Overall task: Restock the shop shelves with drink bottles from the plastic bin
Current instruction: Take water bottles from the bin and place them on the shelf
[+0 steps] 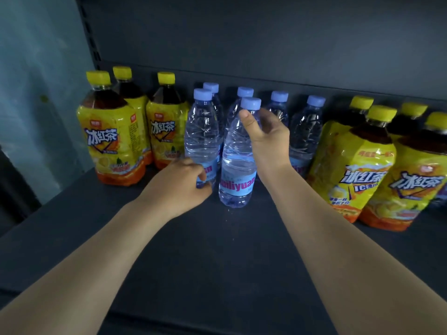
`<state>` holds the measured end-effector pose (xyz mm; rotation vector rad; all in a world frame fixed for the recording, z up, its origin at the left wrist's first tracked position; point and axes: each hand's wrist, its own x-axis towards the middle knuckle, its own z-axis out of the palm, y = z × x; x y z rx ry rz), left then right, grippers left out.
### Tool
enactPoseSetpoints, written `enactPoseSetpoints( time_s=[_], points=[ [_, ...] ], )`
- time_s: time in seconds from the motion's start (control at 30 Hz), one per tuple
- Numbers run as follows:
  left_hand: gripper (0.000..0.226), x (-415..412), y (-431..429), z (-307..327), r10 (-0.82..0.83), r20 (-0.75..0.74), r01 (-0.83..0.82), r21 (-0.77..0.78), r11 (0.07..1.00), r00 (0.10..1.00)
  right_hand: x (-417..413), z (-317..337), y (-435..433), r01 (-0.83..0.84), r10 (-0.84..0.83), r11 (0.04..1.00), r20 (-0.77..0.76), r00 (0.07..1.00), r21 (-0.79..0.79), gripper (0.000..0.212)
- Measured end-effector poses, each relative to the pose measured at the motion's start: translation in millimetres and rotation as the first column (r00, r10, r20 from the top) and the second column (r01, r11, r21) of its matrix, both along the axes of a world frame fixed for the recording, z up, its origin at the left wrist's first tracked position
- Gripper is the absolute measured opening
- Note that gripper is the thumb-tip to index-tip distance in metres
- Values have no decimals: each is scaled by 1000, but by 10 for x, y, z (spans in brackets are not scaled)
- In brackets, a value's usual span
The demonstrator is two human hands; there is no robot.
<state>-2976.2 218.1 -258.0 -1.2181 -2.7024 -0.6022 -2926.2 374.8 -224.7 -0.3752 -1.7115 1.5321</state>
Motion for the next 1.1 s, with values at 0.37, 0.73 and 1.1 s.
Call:
enactPoseSetpoints(
  time_s=[0.37, 0.73, 1.1],
  points=[
    [25, 40, 23, -11, -3, 16, 4, -47, 999, 1000, 358, -516, 126, -145, 144, 989, 267, 953, -16, 44],
    [26, -36, -3, -61, -17, -23, 14, -128, 992, 1000, 173, -628, 169, -103, 29, 980, 389, 921, 170, 54],
    [30, 15, -60, -25, -13, -47, 4, -180, 984, 999, 79, -707, 170, -46, -53, 980, 474, 879, 195, 66]
  ],
)
